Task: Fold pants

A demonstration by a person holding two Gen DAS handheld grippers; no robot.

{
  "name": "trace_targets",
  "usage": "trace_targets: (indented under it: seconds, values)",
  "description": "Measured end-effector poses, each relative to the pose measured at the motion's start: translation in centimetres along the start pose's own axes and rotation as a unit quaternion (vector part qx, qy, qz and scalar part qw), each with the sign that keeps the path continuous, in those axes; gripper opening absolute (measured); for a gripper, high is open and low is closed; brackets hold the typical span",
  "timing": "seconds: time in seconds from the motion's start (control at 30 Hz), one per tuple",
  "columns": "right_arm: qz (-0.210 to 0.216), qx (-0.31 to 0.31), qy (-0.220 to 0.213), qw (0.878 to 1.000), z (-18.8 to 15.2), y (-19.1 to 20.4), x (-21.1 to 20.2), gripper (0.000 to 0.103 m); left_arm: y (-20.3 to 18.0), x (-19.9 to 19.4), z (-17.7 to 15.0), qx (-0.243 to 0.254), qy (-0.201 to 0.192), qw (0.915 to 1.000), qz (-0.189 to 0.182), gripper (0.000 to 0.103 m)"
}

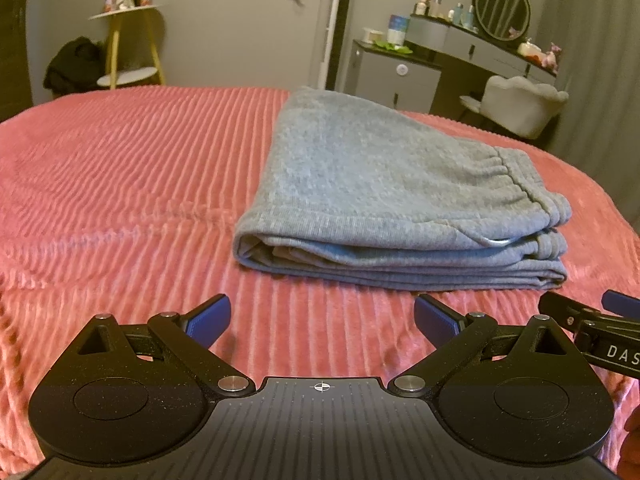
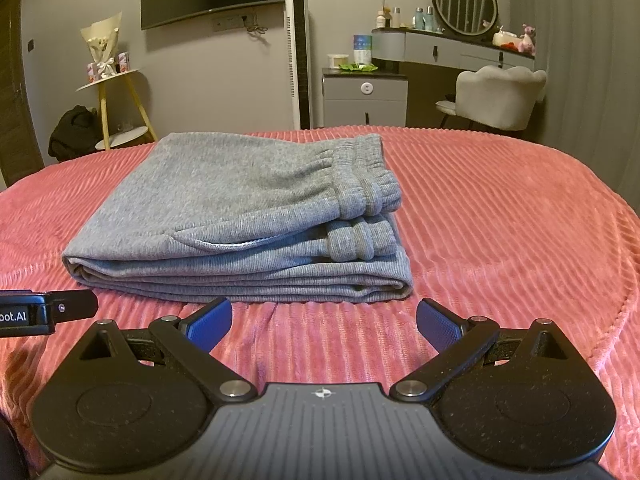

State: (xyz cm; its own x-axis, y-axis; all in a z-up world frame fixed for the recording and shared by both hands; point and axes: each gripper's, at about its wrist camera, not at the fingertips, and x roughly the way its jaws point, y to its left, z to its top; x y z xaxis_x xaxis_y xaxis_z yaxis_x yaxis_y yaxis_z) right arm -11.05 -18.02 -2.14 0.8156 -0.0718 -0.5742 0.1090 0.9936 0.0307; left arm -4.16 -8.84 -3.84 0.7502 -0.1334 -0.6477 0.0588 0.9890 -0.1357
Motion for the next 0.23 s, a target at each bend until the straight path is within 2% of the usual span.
trace_targets:
  seconds: [0.23]
  values:
    - [0.000,-0.001,0.002,1.000,-0.02,0.00,0.02,0.099,0.17,-0.21,-0.09,-0.003,-0.013,0.9999,-0.004,0.100]
